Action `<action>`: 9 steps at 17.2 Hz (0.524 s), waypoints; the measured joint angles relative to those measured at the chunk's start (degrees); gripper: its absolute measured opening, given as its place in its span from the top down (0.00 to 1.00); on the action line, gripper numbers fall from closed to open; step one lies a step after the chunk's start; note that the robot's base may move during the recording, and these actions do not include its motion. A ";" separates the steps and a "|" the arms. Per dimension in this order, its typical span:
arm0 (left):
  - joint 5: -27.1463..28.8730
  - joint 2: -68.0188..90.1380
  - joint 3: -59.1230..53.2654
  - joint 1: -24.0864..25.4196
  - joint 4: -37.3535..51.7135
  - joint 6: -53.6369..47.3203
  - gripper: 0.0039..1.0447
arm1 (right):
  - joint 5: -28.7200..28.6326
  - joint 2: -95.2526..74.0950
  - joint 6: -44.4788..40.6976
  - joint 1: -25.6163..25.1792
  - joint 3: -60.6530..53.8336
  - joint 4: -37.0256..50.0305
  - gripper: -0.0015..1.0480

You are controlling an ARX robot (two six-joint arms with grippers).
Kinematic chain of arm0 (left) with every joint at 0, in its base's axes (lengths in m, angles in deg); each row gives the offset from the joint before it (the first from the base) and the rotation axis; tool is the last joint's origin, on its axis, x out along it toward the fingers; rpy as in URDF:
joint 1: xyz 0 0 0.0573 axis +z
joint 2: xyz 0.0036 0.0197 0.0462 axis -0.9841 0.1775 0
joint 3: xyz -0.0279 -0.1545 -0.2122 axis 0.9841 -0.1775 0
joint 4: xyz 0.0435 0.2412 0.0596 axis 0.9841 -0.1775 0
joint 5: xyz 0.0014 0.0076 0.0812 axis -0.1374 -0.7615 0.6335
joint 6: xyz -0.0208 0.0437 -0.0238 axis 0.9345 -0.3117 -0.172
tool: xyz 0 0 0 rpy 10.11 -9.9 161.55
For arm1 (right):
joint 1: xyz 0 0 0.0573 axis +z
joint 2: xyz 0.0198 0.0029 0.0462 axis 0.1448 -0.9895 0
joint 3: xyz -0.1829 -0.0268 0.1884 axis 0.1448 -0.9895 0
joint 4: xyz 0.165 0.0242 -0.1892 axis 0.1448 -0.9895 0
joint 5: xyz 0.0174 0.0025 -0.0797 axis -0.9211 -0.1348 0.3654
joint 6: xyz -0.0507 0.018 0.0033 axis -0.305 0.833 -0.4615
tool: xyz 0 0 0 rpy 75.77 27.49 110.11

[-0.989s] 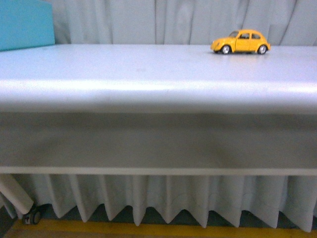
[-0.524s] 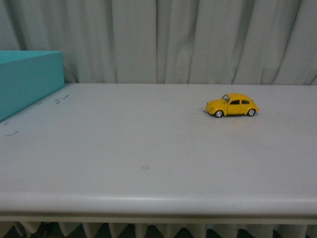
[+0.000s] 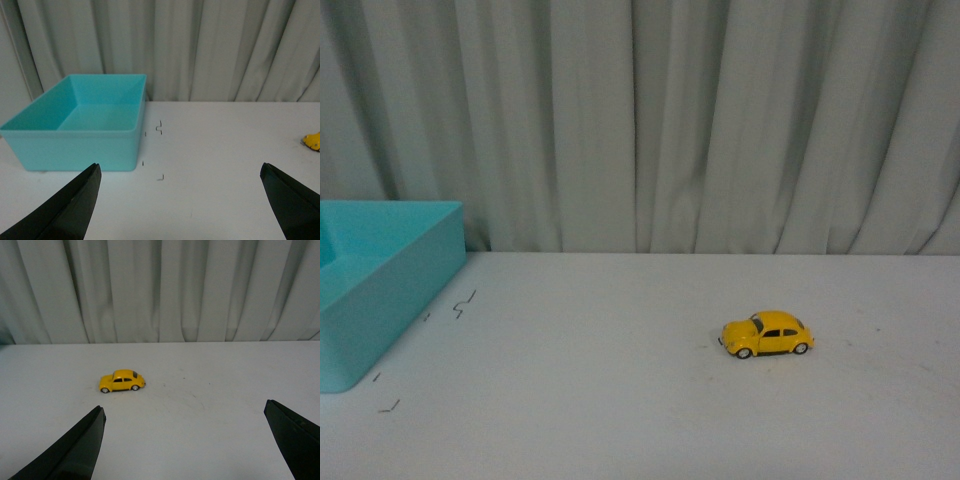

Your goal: Wind up and store yellow beetle toy

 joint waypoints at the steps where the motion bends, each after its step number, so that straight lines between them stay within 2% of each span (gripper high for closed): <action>1: 0.02 0.00 0.00 0.00 0.24 0.04 0.06 | 0.02 0.00 0.02 0.00 0.00 0.15 0.06; 9: 0.02 0.00 0.00 0.00 0.04 0.02 0.06 | 0.00 0.00 0.04 0.00 0.00 -0.07 0.06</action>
